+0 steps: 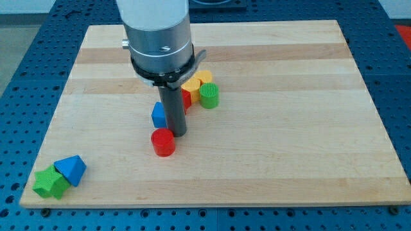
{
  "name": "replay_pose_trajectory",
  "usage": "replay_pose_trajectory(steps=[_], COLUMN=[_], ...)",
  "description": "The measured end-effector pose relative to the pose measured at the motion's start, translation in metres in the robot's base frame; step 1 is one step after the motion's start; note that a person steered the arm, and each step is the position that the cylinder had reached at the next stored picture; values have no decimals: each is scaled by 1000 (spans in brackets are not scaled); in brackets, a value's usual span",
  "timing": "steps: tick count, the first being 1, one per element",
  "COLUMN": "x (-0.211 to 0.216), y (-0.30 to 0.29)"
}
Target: Slide the red circle towards the blue triangle
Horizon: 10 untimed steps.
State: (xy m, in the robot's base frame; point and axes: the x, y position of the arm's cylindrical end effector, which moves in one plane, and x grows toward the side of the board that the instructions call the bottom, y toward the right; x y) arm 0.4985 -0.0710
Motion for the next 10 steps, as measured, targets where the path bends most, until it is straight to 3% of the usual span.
replay_pose_trajectory(steps=[2,5,10], x=[23,55,47], y=[-52,-10,-84])
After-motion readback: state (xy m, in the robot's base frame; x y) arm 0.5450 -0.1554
